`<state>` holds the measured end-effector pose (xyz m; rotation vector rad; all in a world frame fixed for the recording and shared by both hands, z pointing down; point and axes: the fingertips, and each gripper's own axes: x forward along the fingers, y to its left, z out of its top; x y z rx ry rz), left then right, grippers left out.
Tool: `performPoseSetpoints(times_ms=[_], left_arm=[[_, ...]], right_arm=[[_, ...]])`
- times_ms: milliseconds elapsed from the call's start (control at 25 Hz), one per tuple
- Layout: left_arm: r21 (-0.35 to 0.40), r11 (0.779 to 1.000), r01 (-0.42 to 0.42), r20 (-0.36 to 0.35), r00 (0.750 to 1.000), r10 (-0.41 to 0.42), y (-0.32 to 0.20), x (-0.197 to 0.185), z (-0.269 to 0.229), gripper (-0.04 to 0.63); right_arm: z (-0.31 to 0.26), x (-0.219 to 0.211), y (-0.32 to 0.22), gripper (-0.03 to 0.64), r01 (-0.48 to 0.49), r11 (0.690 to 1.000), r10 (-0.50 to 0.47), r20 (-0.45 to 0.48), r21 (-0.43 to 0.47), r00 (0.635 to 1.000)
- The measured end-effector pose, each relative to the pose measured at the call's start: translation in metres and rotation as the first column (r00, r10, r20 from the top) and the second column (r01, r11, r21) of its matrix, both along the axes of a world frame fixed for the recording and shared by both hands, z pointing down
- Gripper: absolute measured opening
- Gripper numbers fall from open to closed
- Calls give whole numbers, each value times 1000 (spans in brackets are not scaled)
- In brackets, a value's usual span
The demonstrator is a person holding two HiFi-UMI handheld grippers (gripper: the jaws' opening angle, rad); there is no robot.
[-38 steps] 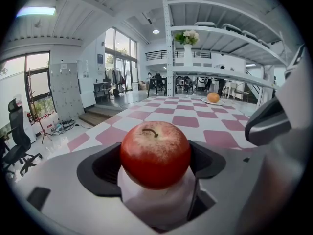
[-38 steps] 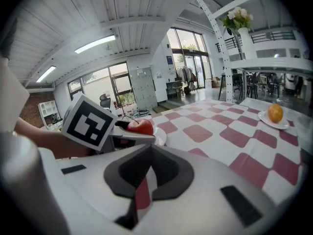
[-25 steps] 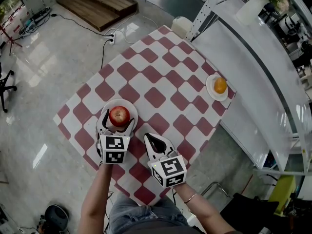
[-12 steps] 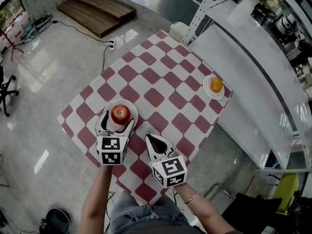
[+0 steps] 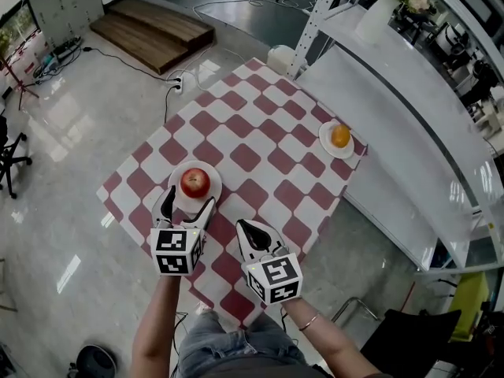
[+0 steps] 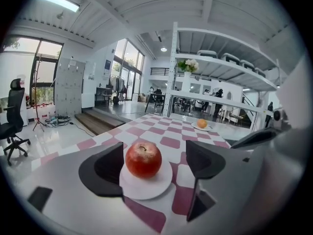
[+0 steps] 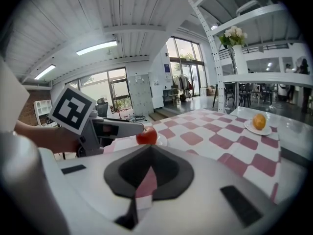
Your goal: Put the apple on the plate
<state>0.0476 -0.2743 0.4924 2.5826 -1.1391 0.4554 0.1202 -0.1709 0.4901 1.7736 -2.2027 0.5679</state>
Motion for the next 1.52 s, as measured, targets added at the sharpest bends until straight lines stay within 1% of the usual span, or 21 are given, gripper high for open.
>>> performPoseSetpoints(times_ms=[160, 280, 560, 640, 800, 1000, 1280, 1520], left_arm=[[11, 1000, -8, -43, 999, 9, 11, -8, -13, 407], [22, 1000, -19, -48, 999, 20, 21, -15, -19, 399], [32, 998, -51, -70, 996, 53, 46, -30, -32, 348], [31, 997, -66, -77, 995, 68, 54, -34, -34, 323], [35, 996, -76, -89, 993, 79, 67, -46, -39, 250], [33, 996, -81, -97, 992, 84, 79, -62, -43, 205], [51, 995, -87, -104, 990, 92, 95, -82, -53, 144], [58, 996, -75, -124, 989, 81, 110, -101, -60, 60]], right_arm=[[-7, -5, 9, 11, -11, 1000, 11, -10, 19, 1000], [-12, -10, 17, 11, -20, 999, 21, -16, 32, 1000], [-24, -22, 33, 11, -45, 997, 46, -22, 63, 999], [-27, -26, 38, 11, -51, 996, 53, -24, 70, 998], [-32, -35, 47, 11, -63, 995, 65, -26, 82, 998], [-40, -46, 56, 11, -77, 992, 80, -28, 101, 996], [-54, -61, 68, 11, -91, 986, 97, -34, 137, 995], [-64, -72, 82, 11, -105, 980, 113, -43, 167, 993]])
